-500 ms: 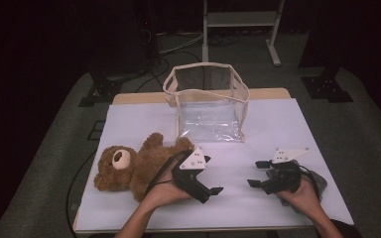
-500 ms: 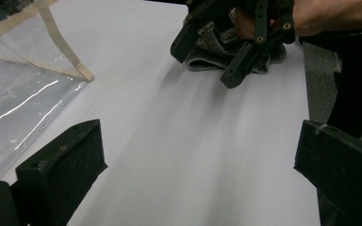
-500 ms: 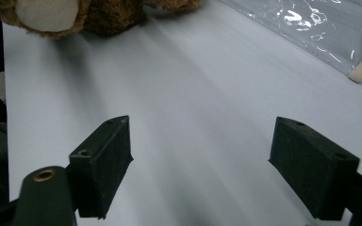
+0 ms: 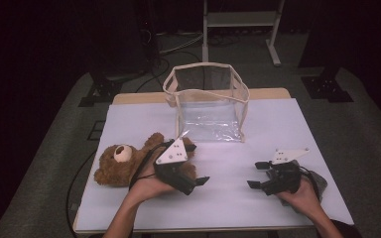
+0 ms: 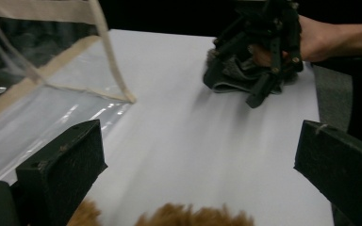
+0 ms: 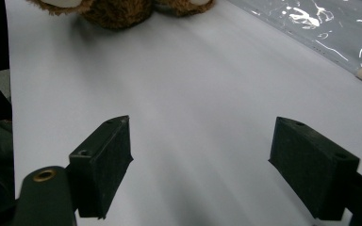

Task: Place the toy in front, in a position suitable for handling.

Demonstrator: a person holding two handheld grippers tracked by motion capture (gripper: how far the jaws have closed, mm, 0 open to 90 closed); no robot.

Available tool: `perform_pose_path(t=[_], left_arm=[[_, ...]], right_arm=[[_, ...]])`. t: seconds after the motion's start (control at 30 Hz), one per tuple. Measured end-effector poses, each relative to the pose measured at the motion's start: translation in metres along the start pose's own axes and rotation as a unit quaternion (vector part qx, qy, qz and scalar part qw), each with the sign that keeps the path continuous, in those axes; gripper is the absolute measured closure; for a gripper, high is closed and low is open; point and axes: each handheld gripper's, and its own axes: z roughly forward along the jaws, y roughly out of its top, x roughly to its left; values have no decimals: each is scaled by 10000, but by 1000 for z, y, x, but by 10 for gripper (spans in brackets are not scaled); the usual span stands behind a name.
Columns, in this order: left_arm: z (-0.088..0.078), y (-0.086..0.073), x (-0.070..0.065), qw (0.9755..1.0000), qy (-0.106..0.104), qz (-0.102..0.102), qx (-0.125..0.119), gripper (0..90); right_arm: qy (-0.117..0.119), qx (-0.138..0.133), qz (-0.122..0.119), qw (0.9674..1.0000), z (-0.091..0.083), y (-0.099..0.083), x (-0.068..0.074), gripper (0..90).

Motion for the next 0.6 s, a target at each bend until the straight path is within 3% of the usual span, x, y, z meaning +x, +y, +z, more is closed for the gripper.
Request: perform_pose_path(t=[0.2, 0.37, 0.53, 0.57, 0.6], left_arm=[[-26, 2, 11, 9994, 285, -46, -173, 16], [-46, 3, 19, 9987, 485, 30, -183, 16], [-77, -10, 36, 9972, 745, 36, -98, 16], [-77, -10, 36, 9972, 745, 36, -98, 16], [-87, -18, 43, 9957, 920, 32, -40, 16]], right_arm=[[35, 23, -15, 10000, 2, 1, 0, 198], [18, 14, 9, 10000, 1, 0, 0, 198], [-18, 20, 91, 10000, 2, -1, 0, 198], [-18, 20, 91, 10000, 2, -1, 0, 198], [-27, 48, 59, 10000, 4, 0, 1, 198]])
